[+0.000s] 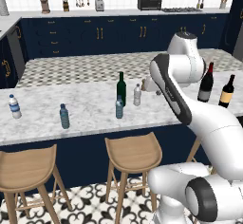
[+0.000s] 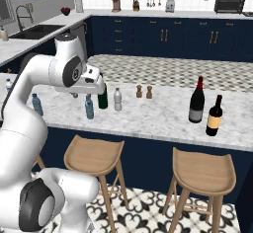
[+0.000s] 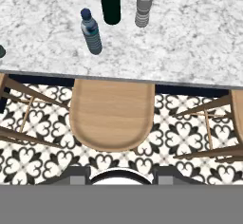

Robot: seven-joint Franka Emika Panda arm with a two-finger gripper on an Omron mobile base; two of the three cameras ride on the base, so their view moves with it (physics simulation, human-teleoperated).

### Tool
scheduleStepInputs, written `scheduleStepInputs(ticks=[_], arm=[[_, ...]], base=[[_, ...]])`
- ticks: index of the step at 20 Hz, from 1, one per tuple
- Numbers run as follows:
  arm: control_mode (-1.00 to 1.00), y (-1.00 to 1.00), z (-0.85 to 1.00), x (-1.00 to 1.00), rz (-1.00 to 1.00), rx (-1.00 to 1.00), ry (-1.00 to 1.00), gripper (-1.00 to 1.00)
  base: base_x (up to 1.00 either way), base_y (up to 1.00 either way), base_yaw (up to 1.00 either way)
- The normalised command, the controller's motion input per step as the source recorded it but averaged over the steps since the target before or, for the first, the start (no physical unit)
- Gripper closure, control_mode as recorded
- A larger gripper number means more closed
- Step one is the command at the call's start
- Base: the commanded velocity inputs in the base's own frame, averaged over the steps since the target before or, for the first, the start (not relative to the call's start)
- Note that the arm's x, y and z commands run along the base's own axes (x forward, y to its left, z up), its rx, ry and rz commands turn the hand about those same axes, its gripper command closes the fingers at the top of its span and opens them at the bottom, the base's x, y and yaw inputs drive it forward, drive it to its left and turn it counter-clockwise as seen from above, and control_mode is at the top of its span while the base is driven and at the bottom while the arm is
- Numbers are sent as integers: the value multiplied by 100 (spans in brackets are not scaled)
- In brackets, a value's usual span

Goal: Move the plastic bottles in the middle to the plastics group, and the glass bottles in the middle to the glass group.

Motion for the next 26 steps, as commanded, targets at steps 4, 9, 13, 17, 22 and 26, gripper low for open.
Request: scheduleStepInputs(ticks=[4,9,13,17,22,26], arm=[[-100,0,-5,-15,0,0,0,-100],[-100,19,-24,-55,7,-1,-11,-100],[-100,53,-27,-2,0,1,1,-100],[-100,45,-13,37,0,1,2,-100],[-100,44,0,64,0,2,0,-100],[-100,17,-2,64,0,0,1,-100]], base=[[0,0,0],[0,0,0],[0,0,0],[0,0,0],[0,0,0],[0,0,0]])
